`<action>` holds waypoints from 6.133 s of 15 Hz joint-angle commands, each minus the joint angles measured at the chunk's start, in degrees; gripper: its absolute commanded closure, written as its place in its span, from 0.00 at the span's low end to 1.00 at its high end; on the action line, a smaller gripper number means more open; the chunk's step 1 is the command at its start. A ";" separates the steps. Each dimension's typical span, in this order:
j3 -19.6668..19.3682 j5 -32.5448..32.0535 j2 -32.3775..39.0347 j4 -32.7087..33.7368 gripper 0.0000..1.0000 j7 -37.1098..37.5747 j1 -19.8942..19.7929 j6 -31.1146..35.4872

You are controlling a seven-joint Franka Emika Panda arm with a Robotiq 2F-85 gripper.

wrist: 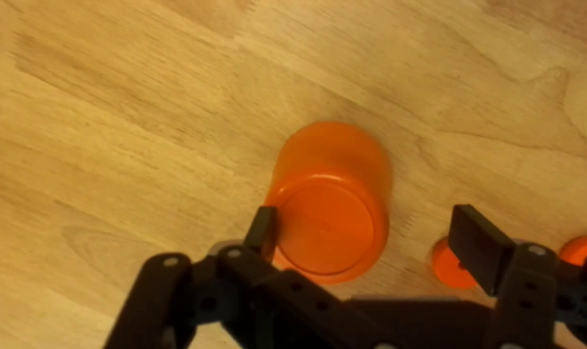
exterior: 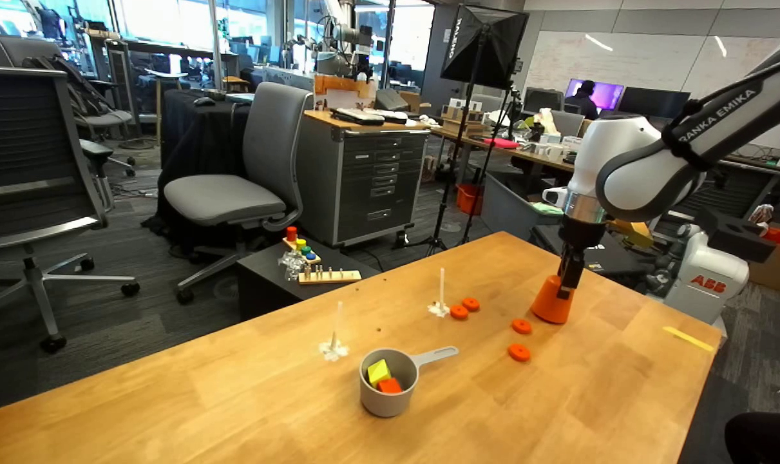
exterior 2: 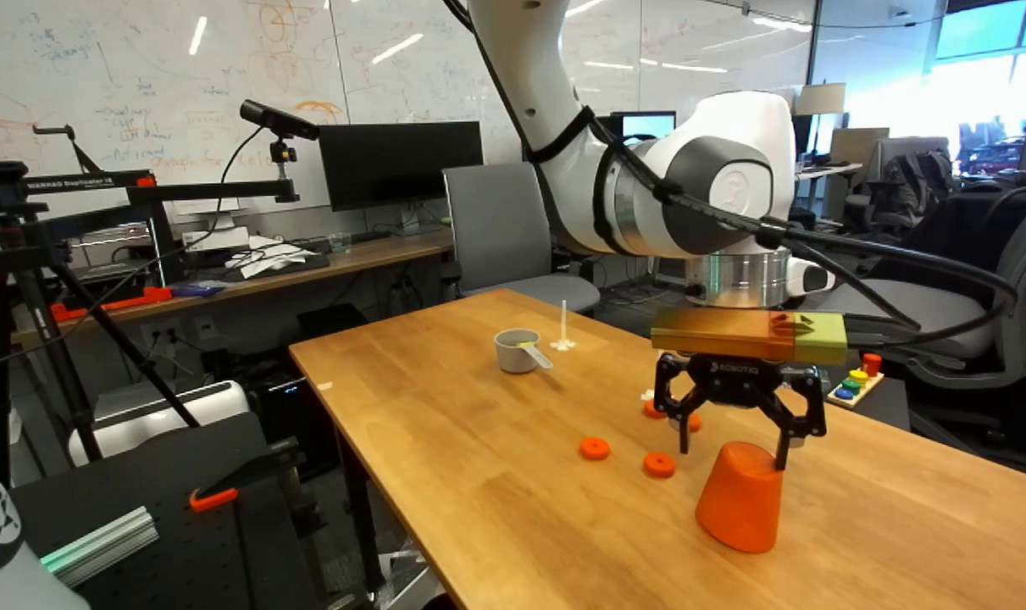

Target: Put the three blocks in the gray cup

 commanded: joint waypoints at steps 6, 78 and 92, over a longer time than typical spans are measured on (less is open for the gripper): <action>-0.19 0.53 -0.04 -0.16 0.00 -0.94 0.48 0.46; -0.93 -1.18 -4.90 -0.15 0.50 2.71 5.54 -2.66; -2.06 -1.62 -10.18 -1.63 0.50 5.12 7.67 -5.24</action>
